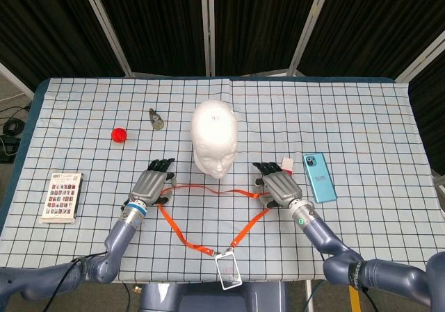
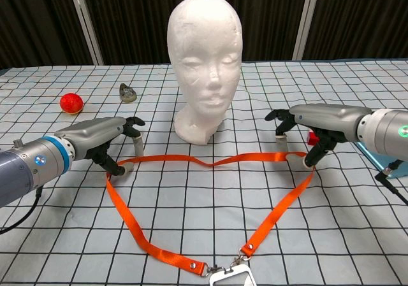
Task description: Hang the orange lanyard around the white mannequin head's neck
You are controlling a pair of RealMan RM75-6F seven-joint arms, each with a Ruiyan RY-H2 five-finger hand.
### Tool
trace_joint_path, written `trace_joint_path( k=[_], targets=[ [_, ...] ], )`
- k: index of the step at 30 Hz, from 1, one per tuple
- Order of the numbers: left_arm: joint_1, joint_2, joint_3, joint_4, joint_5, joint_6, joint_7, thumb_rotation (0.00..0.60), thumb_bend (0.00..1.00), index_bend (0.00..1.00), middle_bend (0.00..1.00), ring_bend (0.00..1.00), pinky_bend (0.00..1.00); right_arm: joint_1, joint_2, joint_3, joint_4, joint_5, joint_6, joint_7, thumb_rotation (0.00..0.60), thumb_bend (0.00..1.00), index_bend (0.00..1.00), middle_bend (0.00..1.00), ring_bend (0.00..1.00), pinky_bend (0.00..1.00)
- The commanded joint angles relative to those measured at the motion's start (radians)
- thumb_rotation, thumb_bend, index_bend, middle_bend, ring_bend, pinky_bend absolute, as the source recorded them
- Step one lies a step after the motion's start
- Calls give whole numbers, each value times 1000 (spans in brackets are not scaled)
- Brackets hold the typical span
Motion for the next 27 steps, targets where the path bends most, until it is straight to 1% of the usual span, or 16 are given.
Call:
trace_joint_path(
  k=[1,5,11,14,17,21,23,24,27],
  targets=[
    [-2,-3,3,5,-5,-3,0,600,474,474,0,0,0,0,-2,-1,1,1,1,-1,600,531,728,44,0,0],
    [-5,-8,4,11,-7,0,-1,600,479,530,0,0,0,2,-8,-2,5,1,0,-1,600,532,728,45,0,0],
    [-7,-7,8,11,-11,7,7,600,539,630,0,0,0,1,-7,-3,2,-6,4,4,600,532,729,47,0,0],
    [-5,-4,9,3,-9,11,2,600,541,701,0,0,0,-2,-3,-4,-4,-12,8,7,600,532,729,50,0,0],
    [2,8,15,-15,13,26,-12,600,541,733,0,0,0,-6,6,-7,-19,-25,16,13,600,532,731,53,0,0],
    [23,37,32,-51,92,70,-60,600,541,748,0,0,0,-16,27,-12,-51,-60,33,26,600,532,735,68,0,0],
    [40,63,51,-73,155,100,-101,600,541,754,0,0,0,-23,43,-19,-70,-99,47,41,600,532,738,78,0,0],
    [54,89,64,-97,203,127,-135,600,541,757,0,0,0,-30,56,-22,-85,-136,67,54,600,532,738,80,0,0],
    [76,136,83,-127,287,176,-193,600,541,763,0,0,0,-42,83,-30,-110,-208,97,98,600,532,739,85,0,0]
  ],
)
